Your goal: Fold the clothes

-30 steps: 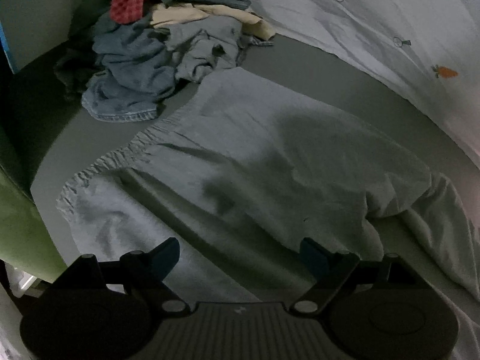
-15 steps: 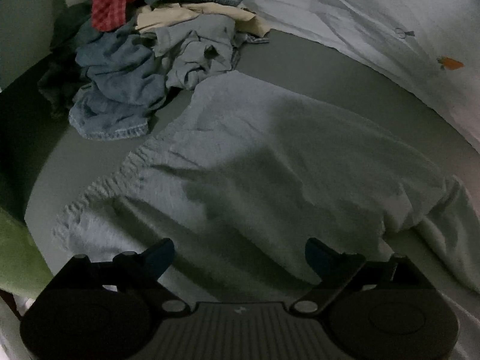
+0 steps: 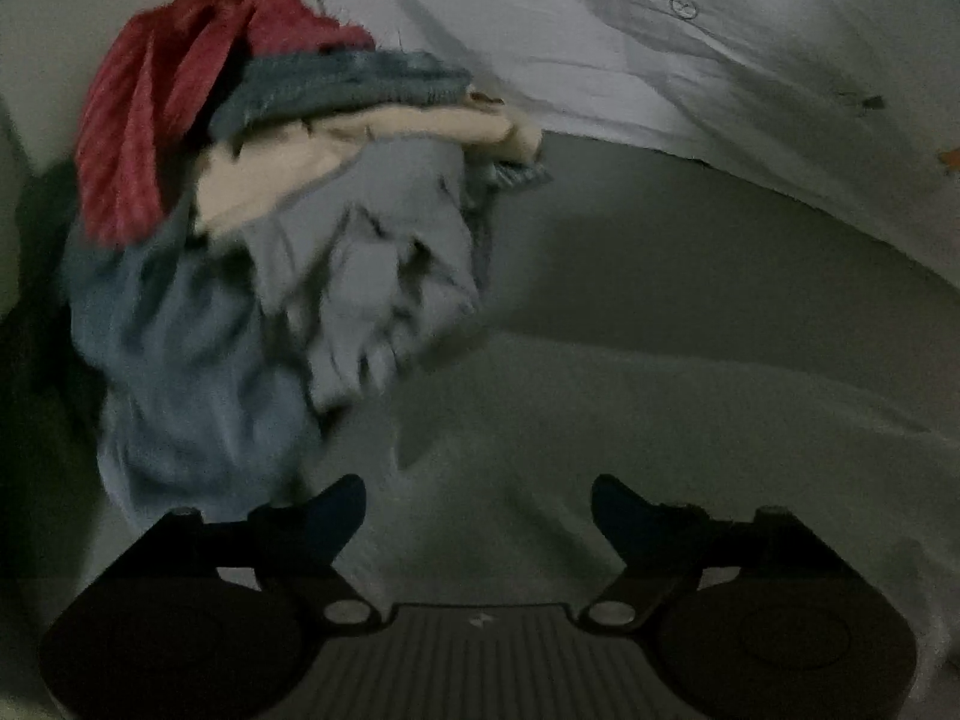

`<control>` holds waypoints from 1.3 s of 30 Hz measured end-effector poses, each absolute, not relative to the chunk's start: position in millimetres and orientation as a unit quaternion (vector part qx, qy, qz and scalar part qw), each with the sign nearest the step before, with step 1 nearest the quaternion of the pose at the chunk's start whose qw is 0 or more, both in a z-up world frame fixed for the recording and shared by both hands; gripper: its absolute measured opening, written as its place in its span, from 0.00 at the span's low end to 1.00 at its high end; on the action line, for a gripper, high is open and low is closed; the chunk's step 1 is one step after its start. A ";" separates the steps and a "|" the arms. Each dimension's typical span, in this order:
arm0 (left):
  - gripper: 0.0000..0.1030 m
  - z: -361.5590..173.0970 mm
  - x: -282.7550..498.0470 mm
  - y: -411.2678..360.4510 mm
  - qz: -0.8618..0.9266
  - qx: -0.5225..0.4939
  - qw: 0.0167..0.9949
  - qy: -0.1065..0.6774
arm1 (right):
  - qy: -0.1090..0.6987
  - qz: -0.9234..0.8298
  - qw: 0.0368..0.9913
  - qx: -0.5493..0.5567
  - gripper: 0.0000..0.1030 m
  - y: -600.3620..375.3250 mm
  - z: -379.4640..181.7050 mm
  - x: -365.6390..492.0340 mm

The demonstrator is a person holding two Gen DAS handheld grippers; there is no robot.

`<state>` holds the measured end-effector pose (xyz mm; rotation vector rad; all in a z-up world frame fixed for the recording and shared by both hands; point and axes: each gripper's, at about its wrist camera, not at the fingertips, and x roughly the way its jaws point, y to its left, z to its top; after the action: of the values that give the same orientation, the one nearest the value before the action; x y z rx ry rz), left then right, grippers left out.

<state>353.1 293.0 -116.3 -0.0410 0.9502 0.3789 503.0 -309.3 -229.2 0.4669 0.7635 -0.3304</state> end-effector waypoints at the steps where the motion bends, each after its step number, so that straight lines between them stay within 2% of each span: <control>1: 0.80 -118.5 360.9 298.8 0.183 -0.022 0.872 0.454 | 0.370 -0.159 0.886 0.230 0.25 -307.8 -230.8 514.5; 5: 0.81 -128.6 382.3 322.7 0.171 -0.079 0.869 0.457 | 0.377 -0.154 0.872 0.271 0.34 -308.9 -236.4 552.3; 7: 0.81 -132.8 387.3 327.5 0.154 -0.101 0.869 0.460 | 0.374 -0.150 0.869 0.288 0.44 -310.7 -239.1 566.0; 12: 0.79 -146.4 398.4 314.7 0.140 -0.070 0.860 0.485 | 0.387 -0.146 0.857 0.307 0.48 -317.1 -252.5 594.8; 14: 0.65 -152.5 402.8 308.8 0.149 -0.049 0.855 0.494 | 0.407 -0.136 0.848 0.310 0.48 -317.8 -261.4 608.5; 15: 0.53 -154.0 404.1 307.3 0.158 -0.046 0.854 0.494 | 0.415 -0.129 0.847 0.306 0.48 -315.6 -264.9 613.7; 16: 0.40 -154.6 404.9 306.9 0.169 -0.045 0.852 0.493 | 0.426 -0.116 0.848 0.295 0.44 -311.8 -268.1 618.7; 17: 0.31 -154.4 405.6 307.1 0.180 -0.048 0.851 0.491 | 0.437 -0.105 0.848 0.280 0.39 -307.4 -271.0 623.8; 18: 0.20 -153.0 405.8 309.4 0.186 -0.058 0.850 0.490 | 0.443 -0.100 0.852 0.261 0.22 -302.5 -272.1 627.1; 19: 0.17 -151.0 405.6 312.4 0.189 -0.071 0.850 0.487 | 0.441 -0.095 0.859 0.244 0.03 -298.3 -270.8 628.8; 20: 0.15 -147.4 404.5 314.5 0.191 -0.084 0.851 0.482 | 0.436 -0.090 0.864 0.234 0.03 -296.2 -266.6 629.4; 28: 0.13 -83.2 354.3 319.6 0.222 -0.115 0.888 0.386 | 0.231 -0.059 0.960 0.148 0.03 -322.1 -139.0 559.1; 31: 0.13 -70.8 335.0 322.4 0.245 -0.124 0.892 0.360 | 0.186 -0.077 0.976 0.083 0.03 -341.0 -113.0 512.2; 34: 0.13 -77.1 312.4 323.9 0.264 -0.132 0.885 0.360 | 0.202 -0.117 0.972 0.018 0.03 -358.8 -121.4 478.6; 39: 0.13 -103.2 290.5 323.5 0.274 -0.163 0.864 0.389 | 0.283 -0.169 0.943 0.043 0.03 -389.5 -173.8 442.5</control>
<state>290.5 323.5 -103.2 -0.3425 0.8149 0.5739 442.5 -389.5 -173.8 0.0885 0.5778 -0.3446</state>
